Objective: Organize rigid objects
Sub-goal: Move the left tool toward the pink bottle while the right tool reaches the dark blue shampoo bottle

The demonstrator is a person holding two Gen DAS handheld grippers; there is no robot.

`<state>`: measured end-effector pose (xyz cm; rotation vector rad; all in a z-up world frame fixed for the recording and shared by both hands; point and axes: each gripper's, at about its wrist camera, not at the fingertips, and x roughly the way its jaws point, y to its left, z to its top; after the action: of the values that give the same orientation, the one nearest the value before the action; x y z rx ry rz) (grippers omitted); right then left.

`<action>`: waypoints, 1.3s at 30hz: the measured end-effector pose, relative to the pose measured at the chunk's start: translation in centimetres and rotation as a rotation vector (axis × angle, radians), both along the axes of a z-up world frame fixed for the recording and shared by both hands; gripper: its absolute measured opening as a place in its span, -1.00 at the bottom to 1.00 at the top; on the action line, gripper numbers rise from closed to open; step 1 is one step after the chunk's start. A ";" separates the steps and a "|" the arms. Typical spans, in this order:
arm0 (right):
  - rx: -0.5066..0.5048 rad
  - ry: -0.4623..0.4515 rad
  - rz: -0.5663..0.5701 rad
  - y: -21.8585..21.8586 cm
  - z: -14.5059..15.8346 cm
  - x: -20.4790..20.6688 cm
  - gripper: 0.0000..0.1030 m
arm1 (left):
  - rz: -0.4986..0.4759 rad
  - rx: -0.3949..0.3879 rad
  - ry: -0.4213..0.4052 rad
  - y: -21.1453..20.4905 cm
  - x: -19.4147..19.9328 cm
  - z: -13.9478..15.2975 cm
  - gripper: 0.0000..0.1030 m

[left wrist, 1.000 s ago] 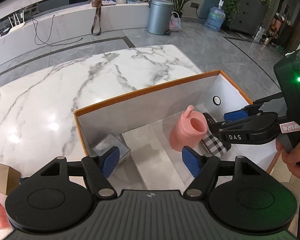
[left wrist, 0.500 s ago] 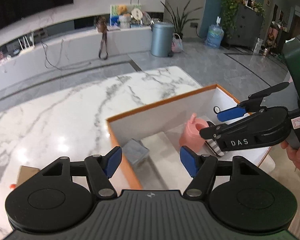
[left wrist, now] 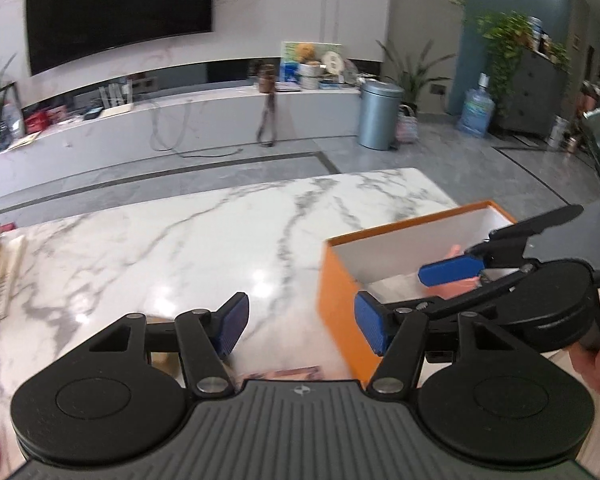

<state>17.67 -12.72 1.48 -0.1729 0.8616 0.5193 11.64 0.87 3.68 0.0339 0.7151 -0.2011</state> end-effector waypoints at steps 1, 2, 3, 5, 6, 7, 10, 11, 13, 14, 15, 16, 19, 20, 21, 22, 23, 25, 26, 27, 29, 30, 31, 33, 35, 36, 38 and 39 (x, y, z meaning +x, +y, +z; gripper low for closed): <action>0.006 0.001 0.008 0.5 -0.1 -0.2 0.04 | 0.012 -0.002 0.006 0.7 -0.1 -0.1 0.39; 0.010 0.001 0.020 1.3 -0.2 -0.4 0.04 | 0.020 -0.003 0.018 1.3 -0.3 -0.2 0.37; 0.012 0.002 0.031 2.1 -0.3 -0.6 0.04 | 0.029 -0.009 0.031 2.0 -0.4 -0.4 0.36; 0.019 0.012 0.051 3.4 -0.7 -0.9 0.05 | 0.061 -0.027 0.053 3.5 -0.6 -0.9 0.36; 0.025 0.020 0.062 4.1 -0.8 -1.0 0.06 | 0.082 -0.031 0.064 4.3 -0.6 -1.2 0.35; 0.031 0.026 0.071 4.7 -1.0 -1.0 0.06 | 0.102 -0.036 0.074 5.1 -0.6 -1.5 0.35; 0.042 0.044 0.098 6.9 -1.7 -1.2 0.06 | 0.176 -0.036 0.092 7.7 -0.7 -2.1 0.35; 0.045 0.051 0.103 7.5 -2.0 -1.2 0.06 | 0.199 -0.035 0.095 8.5 -0.7 -2.2 0.35; 0.051 0.070 0.110 8.8 -2.7 -0.8 0.06 | 0.235 -0.041 0.105 10.1 -0.8 -2.6 0.35; 0.053 0.078 0.111 9.4 -3.0 -0.7 0.06 | 0.251 -0.042 0.111 10.7 -0.7 -2.8 0.35; 0.054 0.089 0.111 10.1 -3.4 -0.5 0.06 | 0.262 -0.041 0.118 11.2 -0.6 -3.0 0.35; 0.055 0.095 0.108 10.4 -3.8 -0.3 0.06 | 0.272 -0.039 0.124 11.7 -0.5 -3.3 0.35; 0.056 0.125 0.096 11.6 -5.1 0.3 0.06 | 0.301 -0.040 0.158 13.0 0.1 -4.5 0.39; 0.054 0.135 0.093 12.0 -5.5 0.6 0.06 | 0.317 -0.038 0.174 13.4 0.5 -5.0 0.39; 0.050 0.147 0.087 12.5 -6.1 1.0 0.05 | 0.331 -0.034 0.191 13.7 0.8 -5.5 0.40; 0.049 0.157 0.085 12.7 -6.5 1.2 0.05 | 0.344 -0.035 0.205 13.9 1.1 -6.0 0.40; 0.049 0.170 0.083 13.1 -6.9 1.5 0.05 | 0.353 -0.047 0.225 14.1 1.3 -6.4 0.39; 0.047 0.194 0.081 13.7 -7.8 2.0 0.05 | 0.368 -0.082 0.259 14.6 2.1 -7.3 0.39; 0.042 0.202 0.082 14.1 -8.2 2.2 0.05 | 0.387 -0.084 0.275 14.8 2.4 -7.8 0.39; 0.036 0.208 0.082 14.4 -8.5 2.4 0.05 | 0.402 -0.075 0.289 15.0 2.8 -8.3 0.39; 0.023 0.219 0.081 15.0 -9.1 2.7 0.03 | 0.423 -0.057 0.313 15.2 3.3 -9.2 0.39; 0.013 0.228 0.081 15.3 -9.4 2.9 0.03 | 0.431 -0.058 0.328 15.3 3.5 -9.6 0.39; 0.005 0.235 0.083 15.5 -9.7 3.0 0.03 | 0.435 -0.055 0.351 15.4 3.7 -10.0 0.39; -0.007 0.247 0.090 15.9 -10.1 3.3 0.03 | 0.431 -0.048 0.384 15.5 4.3 -10.7 0.39; -0.023 0.265 0.096 16.4 -10.6 3.5 0.03 | 0.427 -0.063 0.413 15.7 4.5 -11.3 0.38; -0.026 0.267 0.104 16.7 -10.8 3.5 0.02 | 0.429 -0.075 0.425 15.9 4.7 -11.6 0.33; -0.043 0.262 0.113 17.2 -11.0 3.6 0.04 | 0.440 -0.099 0.448 16.2 4.9 -12.1 0.26; -0.053 0.265 0.117 17.5 -11.3 3.6 0.04 | 0.449 -0.110 0.458 16.4 4.9 -12.4 0.22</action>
<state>21.30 4.79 -9.78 -0.2072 1.1292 0.6382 16.57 17.25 -8.70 -0.2844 1.1452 0.1906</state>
